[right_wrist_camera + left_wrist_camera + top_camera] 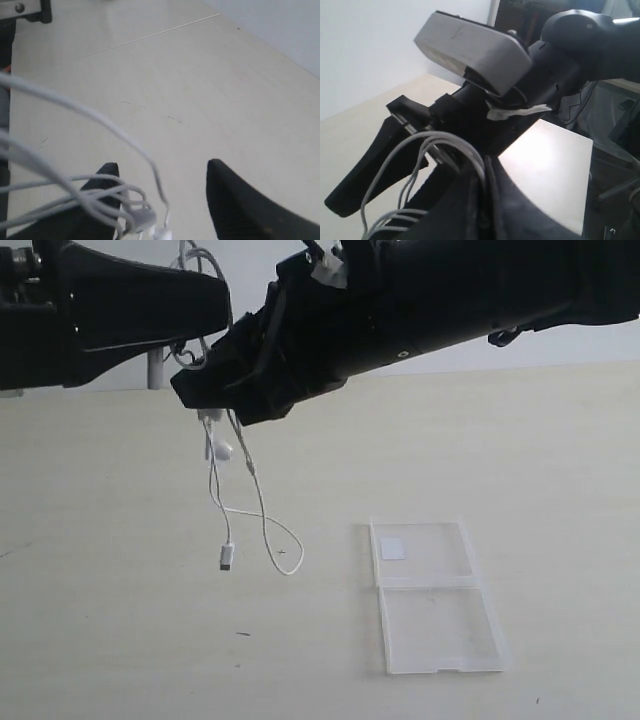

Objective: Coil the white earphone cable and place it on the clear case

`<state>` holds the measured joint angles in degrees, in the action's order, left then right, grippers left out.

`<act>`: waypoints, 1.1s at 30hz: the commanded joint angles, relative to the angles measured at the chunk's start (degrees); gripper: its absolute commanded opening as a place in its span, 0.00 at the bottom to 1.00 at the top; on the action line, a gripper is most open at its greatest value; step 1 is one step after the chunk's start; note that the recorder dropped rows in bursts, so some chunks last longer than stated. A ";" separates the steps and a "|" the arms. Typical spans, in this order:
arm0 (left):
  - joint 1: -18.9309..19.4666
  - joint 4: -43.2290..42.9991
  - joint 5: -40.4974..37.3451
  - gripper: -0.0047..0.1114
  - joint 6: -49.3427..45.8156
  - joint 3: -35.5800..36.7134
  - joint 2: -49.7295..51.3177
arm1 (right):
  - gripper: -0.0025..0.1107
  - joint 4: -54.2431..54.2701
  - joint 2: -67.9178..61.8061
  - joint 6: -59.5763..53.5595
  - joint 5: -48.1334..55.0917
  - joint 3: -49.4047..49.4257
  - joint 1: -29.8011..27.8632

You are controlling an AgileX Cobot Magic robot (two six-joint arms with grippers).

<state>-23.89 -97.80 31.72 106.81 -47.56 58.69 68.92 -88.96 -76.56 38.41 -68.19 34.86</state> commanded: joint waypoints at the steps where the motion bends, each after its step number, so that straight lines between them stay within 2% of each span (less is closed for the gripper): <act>1: -0.03 0.97 2.81 0.04 0.27 -2.38 -0.12 | 0.48 3.19 0.08 -0.35 -1.96 -0.18 -0.22; 4: -0.03 1.05 2.86 0.04 0.27 -2.80 -0.12 | 0.47 3.99 0.08 -0.35 -2.33 -0.18 -0.22; 6: -0.03 0.84 3.22 0.04 0.27 -2.80 -0.12 | 0.41 4.55 0.08 -0.35 -3.46 -0.18 -0.22; 8: -0.03 0.98 3.52 0.04 0.27 -2.80 -0.12 | 0.24 5.09 0.08 -1.03 -4.84 -0.18 -0.22; 10: -0.03 0.87 3.73 0.04 0.27 -2.70 -0.12 | 0.02 5.09 0.08 -3.70 -5.20 -0.18 -0.22; 16: -0.03 -2.15 1.00 0.04 2.34 -2.62 -0.12 | 0.02 2.41 0.20 -0.27 -5.63 -0.18 -0.22; 26: -0.03 -2.15 -5.87 0.06 2.74 -0.17 -0.12 | 0.02 -19.07 0.58 19.00 -5.09 -0.18 -0.22; 30: -0.03 -2.15 -7.91 0.22 2.74 1.82 -0.02 | 0.02 -23.43 1.47 22.92 -4.58 -0.18 -0.22; 31: -0.03 -2.15 -8.45 0.33 2.74 2.91 -0.02 | 0.02 -25.47 2.29 23.74 -3.47 -0.18 -0.22; 32: -0.03 -2.15 -8.93 0.37 2.74 3.26 -0.02 | 0.02 -26.18 2.40 24.61 -2.91 -0.18 -0.22; 33: -0.03 -2.15 -9.85 0.47 2.74 4.08 -0.02 | 0.02 -28.41 2.94 26.49 -1.75 -0.18 -0.22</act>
<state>-23.89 -100.21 23.72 108.99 -44.57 58.69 43.70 -87.18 -52.74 35.11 -68.19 34.86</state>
